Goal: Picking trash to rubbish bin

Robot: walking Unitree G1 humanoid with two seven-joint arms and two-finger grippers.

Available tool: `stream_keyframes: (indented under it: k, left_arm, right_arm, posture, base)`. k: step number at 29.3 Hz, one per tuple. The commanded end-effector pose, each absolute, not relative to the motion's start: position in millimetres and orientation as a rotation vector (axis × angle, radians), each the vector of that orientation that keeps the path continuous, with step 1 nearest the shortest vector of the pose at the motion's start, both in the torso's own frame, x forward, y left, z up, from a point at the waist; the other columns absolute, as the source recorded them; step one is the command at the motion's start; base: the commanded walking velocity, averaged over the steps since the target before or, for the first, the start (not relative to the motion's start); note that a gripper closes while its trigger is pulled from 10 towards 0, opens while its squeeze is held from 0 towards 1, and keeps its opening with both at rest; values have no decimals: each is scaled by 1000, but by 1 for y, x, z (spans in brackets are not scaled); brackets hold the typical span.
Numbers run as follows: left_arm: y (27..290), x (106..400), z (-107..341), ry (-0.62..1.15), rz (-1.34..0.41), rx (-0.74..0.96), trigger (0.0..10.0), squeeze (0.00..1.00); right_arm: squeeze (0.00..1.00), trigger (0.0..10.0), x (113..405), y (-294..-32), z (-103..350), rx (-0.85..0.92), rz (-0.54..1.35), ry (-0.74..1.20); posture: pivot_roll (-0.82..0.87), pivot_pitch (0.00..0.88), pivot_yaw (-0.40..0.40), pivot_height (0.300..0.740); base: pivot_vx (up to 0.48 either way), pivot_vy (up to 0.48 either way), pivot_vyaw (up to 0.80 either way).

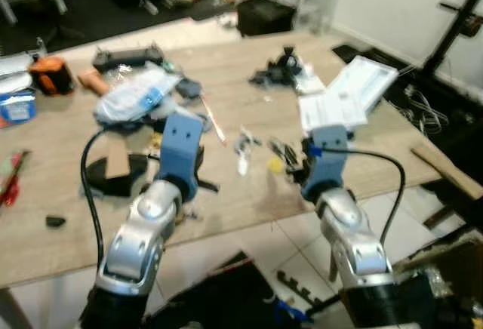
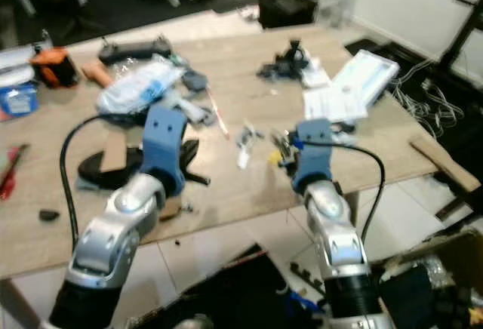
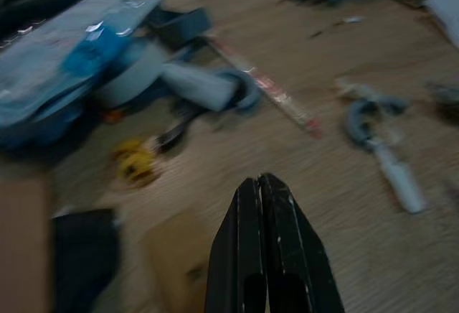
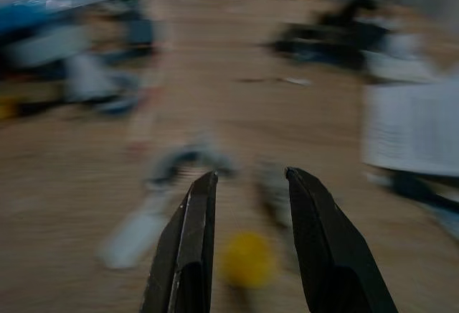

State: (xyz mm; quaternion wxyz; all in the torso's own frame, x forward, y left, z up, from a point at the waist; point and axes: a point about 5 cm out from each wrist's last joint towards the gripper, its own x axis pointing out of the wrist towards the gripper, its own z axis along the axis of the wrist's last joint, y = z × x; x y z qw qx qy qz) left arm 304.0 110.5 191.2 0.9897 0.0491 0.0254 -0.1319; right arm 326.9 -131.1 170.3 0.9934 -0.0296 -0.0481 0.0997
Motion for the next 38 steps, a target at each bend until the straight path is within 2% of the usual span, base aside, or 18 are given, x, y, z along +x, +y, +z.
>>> stream_keyframes:
  k: [1,30,32,38]
  left_arm:
    - [111,303,185,78,-255,112,10000,0]
    - [113,303,182,102,-247,98,10000,0]
    - [113,303,182,104,-250,94,10000,0]
    - [112,303,182,106,-253,95,10000,0]
  right_arm:
    - [0,10000,326,-132,165,-57,203,-72]
    - [0,10000,325,-133,158,-61,199,-22]
    - [0,10000,325,-135,158,13,175,-22]
    - [0,10000,325,-135,155,16,192,20]
  posture:
    - [185,120,9,740]
    - [187,123,3,740]
    - [186,125,2,740]
    - [182,125,5,740]
  base:
    - [0,0,800]
    - [0,0,800]
    - [0,0,0]
    - [0,0,0]
